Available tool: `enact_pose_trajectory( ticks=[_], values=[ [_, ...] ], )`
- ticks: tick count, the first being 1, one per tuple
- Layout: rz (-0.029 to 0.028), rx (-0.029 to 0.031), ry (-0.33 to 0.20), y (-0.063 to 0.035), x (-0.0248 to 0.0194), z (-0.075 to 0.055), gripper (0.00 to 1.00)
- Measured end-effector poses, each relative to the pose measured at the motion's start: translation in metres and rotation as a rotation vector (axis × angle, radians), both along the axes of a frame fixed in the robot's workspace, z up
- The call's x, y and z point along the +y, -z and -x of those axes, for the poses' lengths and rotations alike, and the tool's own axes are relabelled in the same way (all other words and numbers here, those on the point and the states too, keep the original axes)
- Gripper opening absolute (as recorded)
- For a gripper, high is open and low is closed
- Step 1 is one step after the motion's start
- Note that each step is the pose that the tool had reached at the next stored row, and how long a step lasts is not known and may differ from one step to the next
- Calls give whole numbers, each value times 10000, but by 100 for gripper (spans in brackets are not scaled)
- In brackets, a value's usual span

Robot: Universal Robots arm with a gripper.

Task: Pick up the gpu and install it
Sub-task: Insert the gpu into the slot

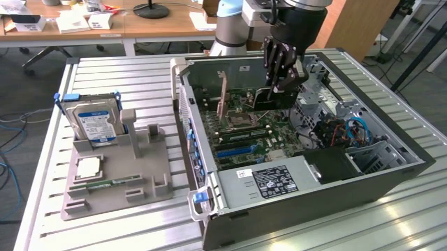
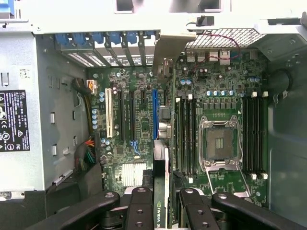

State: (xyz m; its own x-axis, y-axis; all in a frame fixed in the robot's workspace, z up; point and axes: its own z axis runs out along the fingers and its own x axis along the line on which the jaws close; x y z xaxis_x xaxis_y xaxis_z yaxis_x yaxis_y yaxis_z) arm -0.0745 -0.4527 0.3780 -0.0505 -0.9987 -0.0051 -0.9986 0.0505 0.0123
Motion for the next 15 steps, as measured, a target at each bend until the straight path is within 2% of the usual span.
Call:
enact_pose_trajectory(
  ticks=[7,15],
  values=[
    [1,1,-134,3,0,0,26],
    [-9,1,-168,123,0,0,26]
  ],
)
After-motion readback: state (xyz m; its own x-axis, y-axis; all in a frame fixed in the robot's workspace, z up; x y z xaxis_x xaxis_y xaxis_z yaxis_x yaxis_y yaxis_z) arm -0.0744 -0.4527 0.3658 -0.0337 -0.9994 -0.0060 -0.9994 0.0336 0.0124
